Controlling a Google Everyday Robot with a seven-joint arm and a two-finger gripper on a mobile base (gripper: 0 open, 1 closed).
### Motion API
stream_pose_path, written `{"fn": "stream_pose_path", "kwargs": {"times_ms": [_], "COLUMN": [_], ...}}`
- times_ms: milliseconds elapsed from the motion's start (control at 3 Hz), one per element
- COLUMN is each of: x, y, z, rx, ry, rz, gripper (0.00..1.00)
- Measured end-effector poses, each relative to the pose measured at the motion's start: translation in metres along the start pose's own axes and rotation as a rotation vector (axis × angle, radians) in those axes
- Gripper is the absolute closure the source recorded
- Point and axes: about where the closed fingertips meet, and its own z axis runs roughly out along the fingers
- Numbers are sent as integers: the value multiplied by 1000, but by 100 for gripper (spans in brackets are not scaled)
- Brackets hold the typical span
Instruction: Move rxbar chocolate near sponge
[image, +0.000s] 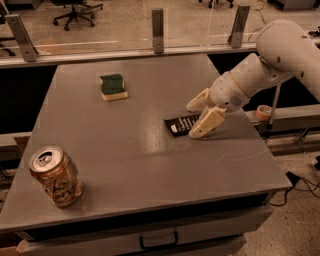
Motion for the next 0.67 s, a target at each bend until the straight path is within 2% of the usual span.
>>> {"fn": "stream_pose_path", "kwargs": {"times_ms": [667], "x": [-4], "y": [-4], "z": [-9], "rx": [37], "ry": [-2], "rz": [-22], "gripper": [87]}}
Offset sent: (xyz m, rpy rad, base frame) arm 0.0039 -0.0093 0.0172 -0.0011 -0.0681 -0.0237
